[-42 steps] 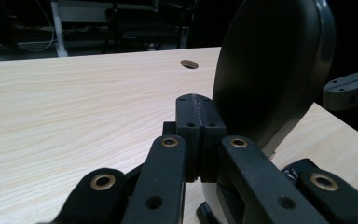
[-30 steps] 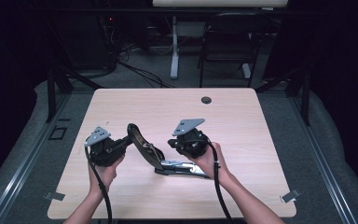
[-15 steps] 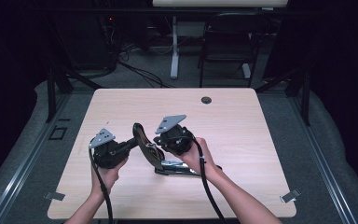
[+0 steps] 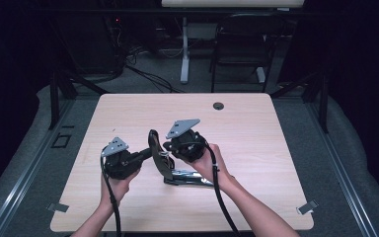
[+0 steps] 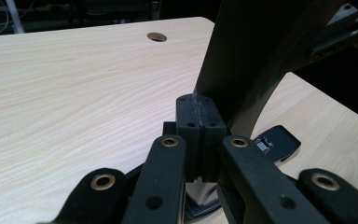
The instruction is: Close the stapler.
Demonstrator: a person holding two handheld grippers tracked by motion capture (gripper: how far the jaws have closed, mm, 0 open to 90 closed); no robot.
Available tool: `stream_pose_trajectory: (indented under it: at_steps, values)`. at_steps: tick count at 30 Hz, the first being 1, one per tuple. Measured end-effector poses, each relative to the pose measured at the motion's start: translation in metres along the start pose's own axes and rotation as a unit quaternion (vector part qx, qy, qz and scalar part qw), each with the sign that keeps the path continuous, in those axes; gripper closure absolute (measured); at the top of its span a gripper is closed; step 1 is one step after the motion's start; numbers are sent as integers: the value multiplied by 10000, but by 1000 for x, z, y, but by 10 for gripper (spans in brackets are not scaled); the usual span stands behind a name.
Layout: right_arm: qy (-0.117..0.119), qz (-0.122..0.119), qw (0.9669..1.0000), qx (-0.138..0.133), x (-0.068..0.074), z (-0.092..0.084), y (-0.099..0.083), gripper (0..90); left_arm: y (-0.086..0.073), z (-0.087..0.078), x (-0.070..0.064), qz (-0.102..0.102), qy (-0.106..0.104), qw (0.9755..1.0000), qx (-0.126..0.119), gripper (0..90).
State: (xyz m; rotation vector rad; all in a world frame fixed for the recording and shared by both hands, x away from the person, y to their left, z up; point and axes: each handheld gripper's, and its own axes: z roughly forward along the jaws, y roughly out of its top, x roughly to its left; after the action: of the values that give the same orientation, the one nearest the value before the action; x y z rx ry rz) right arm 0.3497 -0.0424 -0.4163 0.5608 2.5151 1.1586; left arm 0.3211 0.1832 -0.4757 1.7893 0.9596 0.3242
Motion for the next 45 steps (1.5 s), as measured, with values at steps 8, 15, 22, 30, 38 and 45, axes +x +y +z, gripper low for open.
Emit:
stream_pose_trajectory:
  at_steps: [8, 15, 22, 30, 38, 45]
  values:
    - [57, -79, 9999, -33, 6, 0, 4, 900, -1, 4, -2, 19, -158, 9998, 152, 898]
    - [94, -49, 9999, -135, 5, -2, -1, 900, -1, 5, -3, 141, -218, 9995, 187, 891]
    - [75, 3, 9998, -168, 3, -6, -7, 900, -1, 7, -5, 214, -265, 9990, 287, 875]
    - [47, -38, 9998, -175, 1, -12, -11, 900, -1, 8, -5, 255, -278, 9986, 371, 875]
    - [17, 24, 9997, -236, -1, -15, -12, 900, -2, 11, -9, 314, -425, 9978, 395, 858]
    - [15, 22, 9997, -237, -2, -17, -19, 900, -2, 12, -8, 337, -473, 9970, 509, 802]
